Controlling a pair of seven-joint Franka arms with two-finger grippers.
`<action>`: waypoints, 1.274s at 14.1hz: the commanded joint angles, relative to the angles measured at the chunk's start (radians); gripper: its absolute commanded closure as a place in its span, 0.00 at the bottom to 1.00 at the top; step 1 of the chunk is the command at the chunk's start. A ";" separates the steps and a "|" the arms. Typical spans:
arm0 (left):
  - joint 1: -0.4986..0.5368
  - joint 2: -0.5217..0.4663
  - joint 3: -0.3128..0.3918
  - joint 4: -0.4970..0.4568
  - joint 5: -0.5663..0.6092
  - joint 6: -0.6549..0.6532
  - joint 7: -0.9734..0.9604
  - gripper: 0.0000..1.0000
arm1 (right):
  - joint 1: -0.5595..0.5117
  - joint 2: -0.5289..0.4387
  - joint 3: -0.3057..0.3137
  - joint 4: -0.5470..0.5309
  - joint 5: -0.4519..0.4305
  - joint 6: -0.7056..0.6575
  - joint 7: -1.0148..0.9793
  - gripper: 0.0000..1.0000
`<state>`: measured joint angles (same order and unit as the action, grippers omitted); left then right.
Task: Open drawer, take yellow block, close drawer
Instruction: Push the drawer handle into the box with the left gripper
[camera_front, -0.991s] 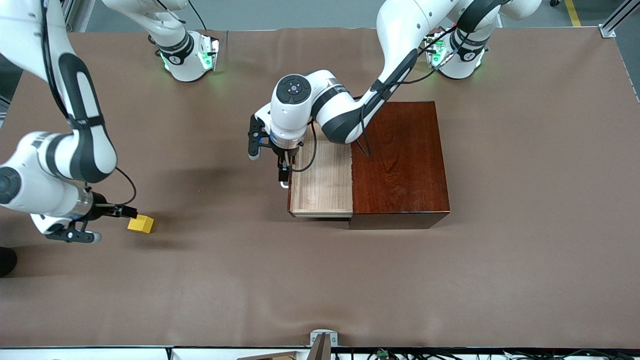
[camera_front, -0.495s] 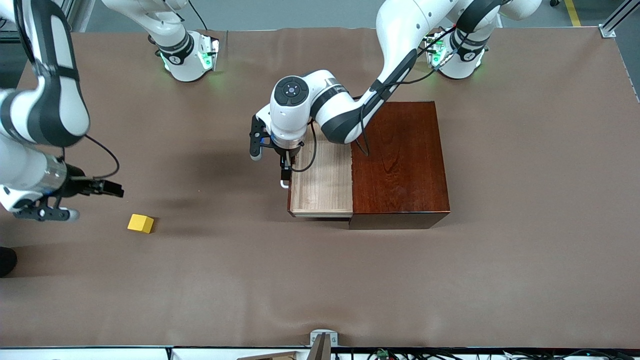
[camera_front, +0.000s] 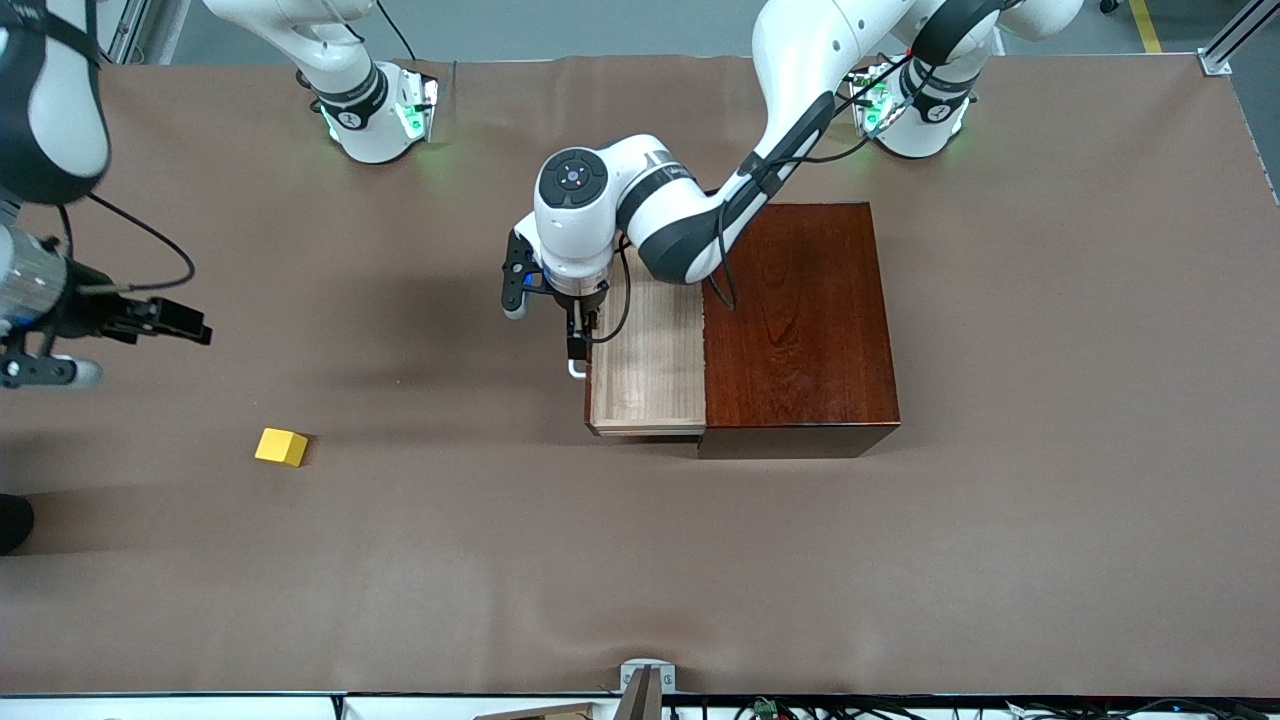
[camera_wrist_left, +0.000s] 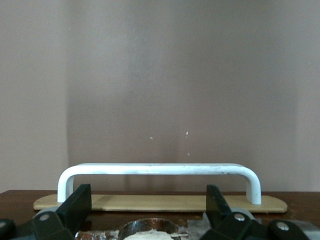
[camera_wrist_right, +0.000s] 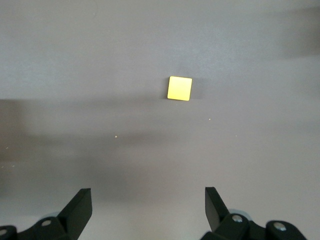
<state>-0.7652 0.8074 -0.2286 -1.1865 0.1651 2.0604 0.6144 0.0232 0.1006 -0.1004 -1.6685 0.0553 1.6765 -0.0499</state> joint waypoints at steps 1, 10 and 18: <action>0.004 -0.023 0.008 -0.012 0.036 -0.117 -0.005 0.00 | 0.000 -0.035 0.004 0.047 -0.011 -0.096 -0.013 0.00; 0.009 -0.059 0.041 -0.012 0.045 -0.236 -0.005 0.00 | -0.006 -0.105 0.010 0.130 -0.031 -0.213 -0.048 0.00; 0.009 -0.068 0.041 -0.012 0.174 -0.359 0.021 0.00 | -0.002 -0.110 0.034 0.142 -0.054 -0.248 -0.010 0.00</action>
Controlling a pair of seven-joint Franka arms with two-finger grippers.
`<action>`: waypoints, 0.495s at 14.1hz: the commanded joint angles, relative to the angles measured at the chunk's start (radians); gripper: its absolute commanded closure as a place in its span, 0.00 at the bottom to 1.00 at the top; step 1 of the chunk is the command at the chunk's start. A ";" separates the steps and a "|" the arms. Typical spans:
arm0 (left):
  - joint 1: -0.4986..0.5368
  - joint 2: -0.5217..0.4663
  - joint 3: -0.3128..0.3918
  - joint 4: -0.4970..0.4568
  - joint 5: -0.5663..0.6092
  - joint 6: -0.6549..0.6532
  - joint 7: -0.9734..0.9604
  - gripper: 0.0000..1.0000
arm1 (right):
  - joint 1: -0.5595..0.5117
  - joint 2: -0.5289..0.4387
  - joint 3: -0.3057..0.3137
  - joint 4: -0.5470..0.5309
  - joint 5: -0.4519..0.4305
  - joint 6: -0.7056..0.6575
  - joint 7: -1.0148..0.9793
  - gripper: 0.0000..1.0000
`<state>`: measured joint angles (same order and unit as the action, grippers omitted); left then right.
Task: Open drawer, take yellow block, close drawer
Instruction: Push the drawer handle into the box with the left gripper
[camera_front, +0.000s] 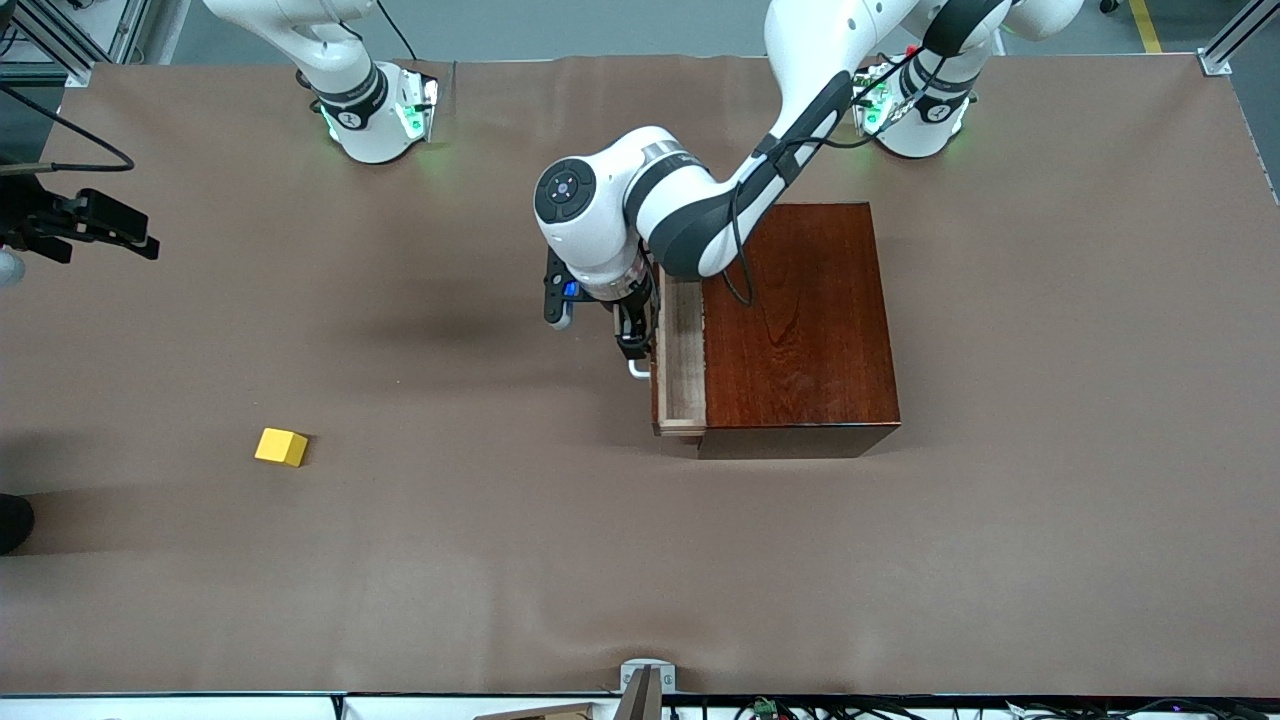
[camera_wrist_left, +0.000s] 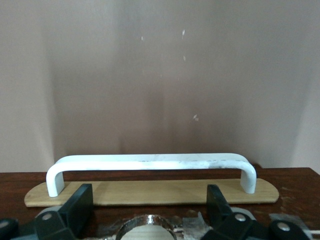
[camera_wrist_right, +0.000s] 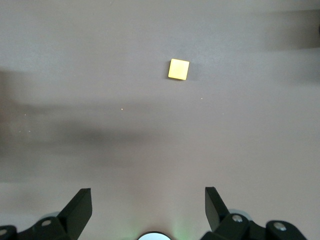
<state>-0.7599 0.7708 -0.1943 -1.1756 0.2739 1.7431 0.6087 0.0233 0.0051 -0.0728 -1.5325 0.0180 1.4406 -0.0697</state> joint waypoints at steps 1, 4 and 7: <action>0.005 -0.031 0.007 -0.022 0.067 -0.057 0.039 0.00 | 0.000 -0.014 0.008 0.008 -0.016 -0.011 0.010 0.00; 0.007 -0.047 0.012 -0.022 0.079 -0.082 0.046 0.00 | -0.005 -0.014 0.007 0.015 -0.015 -0.012 0.007 0.00; 0.007 -0.050 0.024 -0.022 0.103 -0.121 0.048 0.00 | -0.008 -0.014 0.002 0.018 -0.016 -0.012 0.001 0.00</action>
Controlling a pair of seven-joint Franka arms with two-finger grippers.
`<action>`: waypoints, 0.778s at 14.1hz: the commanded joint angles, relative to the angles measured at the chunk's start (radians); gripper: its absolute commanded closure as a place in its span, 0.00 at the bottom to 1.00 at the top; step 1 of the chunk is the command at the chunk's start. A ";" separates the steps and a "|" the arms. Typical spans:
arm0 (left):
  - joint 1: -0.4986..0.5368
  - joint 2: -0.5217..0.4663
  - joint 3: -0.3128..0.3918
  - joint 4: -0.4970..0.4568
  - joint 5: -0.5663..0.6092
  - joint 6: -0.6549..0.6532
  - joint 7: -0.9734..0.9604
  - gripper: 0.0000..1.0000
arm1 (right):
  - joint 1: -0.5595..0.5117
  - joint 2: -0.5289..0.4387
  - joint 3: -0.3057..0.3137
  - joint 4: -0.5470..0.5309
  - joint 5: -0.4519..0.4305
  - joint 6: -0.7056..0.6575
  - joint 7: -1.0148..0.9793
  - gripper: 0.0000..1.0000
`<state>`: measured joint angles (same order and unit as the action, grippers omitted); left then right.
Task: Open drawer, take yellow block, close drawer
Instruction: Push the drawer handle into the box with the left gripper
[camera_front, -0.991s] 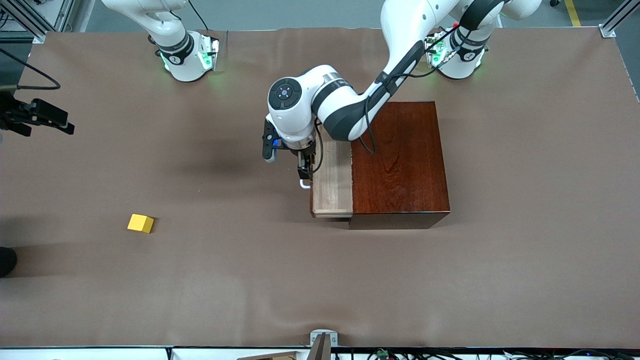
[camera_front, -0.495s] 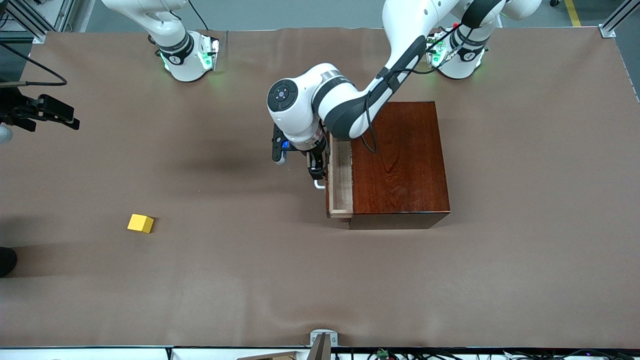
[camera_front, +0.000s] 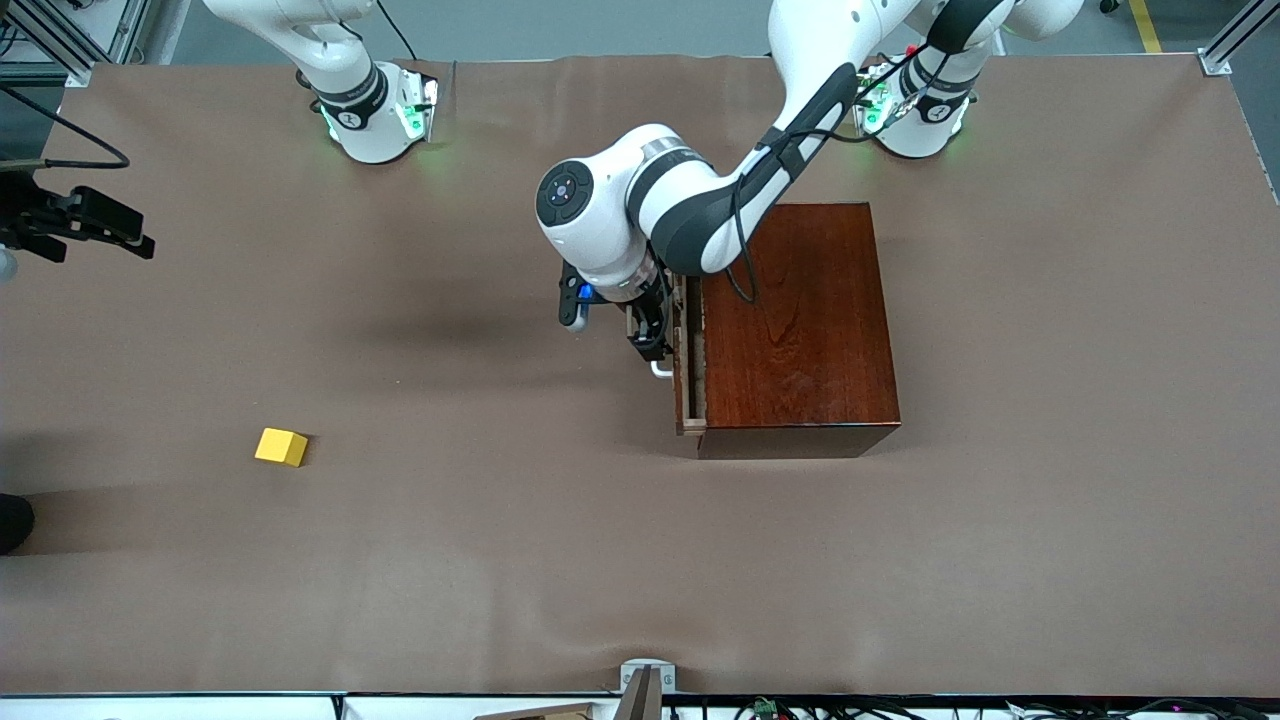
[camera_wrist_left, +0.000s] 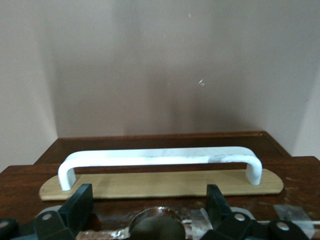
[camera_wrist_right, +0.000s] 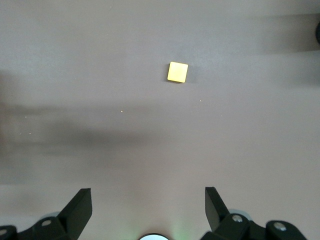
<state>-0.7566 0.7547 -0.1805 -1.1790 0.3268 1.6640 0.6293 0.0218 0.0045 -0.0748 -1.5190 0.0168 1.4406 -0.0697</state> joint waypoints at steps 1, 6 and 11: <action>0.005 -0.035 0.009 -0.019 0.058 -0.055 0.027 0.00 | -0.006 -0.014 0.004 0.005 -0.015 -0.012 -0.001 0.00; 0.009 -0.032 0.009 -0.021 0.057 -0.058 0.026 0.00 | -0.010 -0.014 0.001 0.005 -0.014 -0.006 0.001 0.00; 0.026 -0.032 0.009 -0.022 0.060 -0.095 0.027 0.00 | -0.028 -0.017 0.006 0.005 0.000 -0.037 0.079 0.00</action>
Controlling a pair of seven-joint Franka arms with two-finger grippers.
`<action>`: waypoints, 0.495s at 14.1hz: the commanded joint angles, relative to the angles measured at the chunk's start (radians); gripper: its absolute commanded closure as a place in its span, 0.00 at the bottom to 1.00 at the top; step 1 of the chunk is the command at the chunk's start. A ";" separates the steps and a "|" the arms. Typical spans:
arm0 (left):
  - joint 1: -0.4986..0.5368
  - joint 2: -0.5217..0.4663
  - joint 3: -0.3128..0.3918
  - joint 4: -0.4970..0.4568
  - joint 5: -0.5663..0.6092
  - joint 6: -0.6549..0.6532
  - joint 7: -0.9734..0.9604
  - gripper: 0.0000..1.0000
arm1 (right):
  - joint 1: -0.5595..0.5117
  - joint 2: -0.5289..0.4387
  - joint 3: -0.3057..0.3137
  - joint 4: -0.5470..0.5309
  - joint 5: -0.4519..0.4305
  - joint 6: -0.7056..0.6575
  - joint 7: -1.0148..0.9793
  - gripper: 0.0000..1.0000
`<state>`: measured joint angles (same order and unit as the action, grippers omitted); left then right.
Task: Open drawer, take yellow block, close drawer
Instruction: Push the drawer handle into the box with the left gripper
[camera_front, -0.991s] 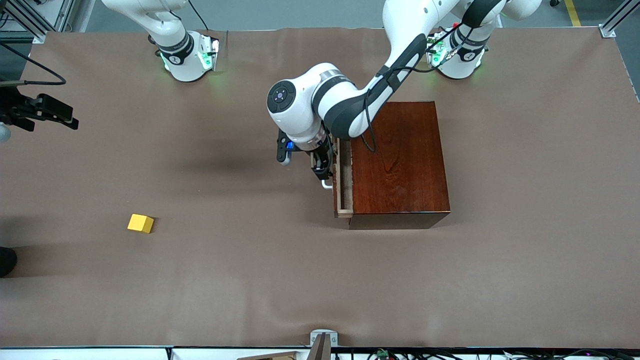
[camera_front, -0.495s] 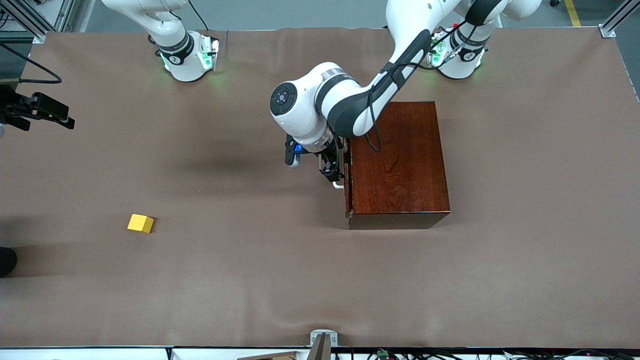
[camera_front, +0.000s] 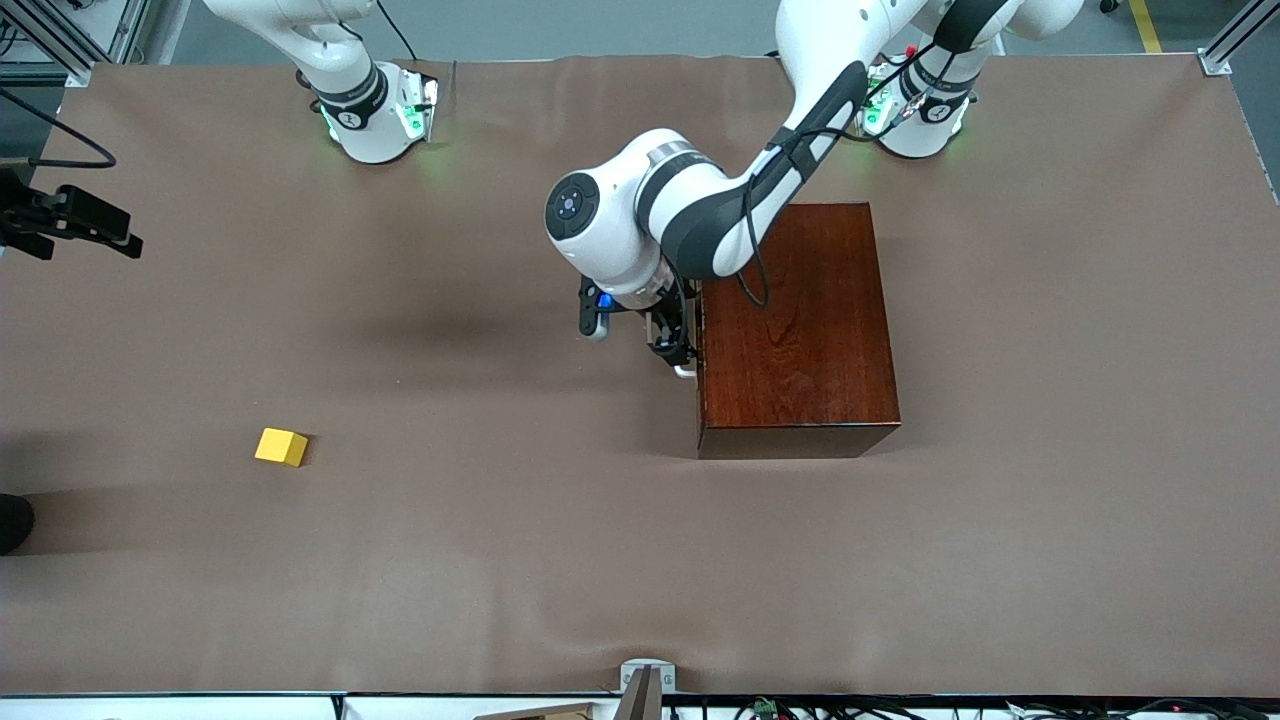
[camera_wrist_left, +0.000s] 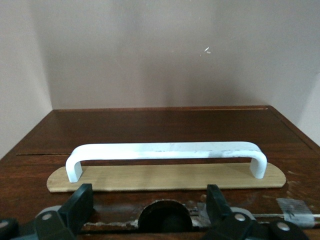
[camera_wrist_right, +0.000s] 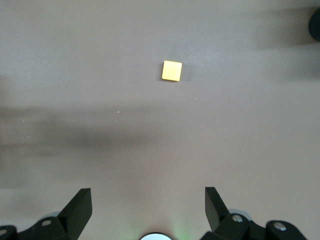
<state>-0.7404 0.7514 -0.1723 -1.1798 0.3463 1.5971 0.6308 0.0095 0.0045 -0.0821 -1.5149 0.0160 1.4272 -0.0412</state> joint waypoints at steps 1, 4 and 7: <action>0.012 -0.029 0.000 -0.021 0.042 -0.031 0.026 0.00 | -0.016 -0.017 0.015 0.001 0.001 -0.024 0.052 0.00; 0.015 -0.023 0.000 -0.021 0.043 -0.040 0.026 0.00 | -0.016 -0.015 0.018 0.001 -0.001 -0.022 0.043 0.00; 0.021 -0.020 0.000 -0.034 0.054 -0.046 0.026 0.00 | -0.016 -0.015 0.019 0.001 -0.001 -0.024 0.040 0.00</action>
<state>-0.7393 0.7510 -0.1729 -1.1804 0.3477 1.5934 0.6311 0.0090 0.0042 -0.0781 -1.5148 0.0161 1.4184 -0.0114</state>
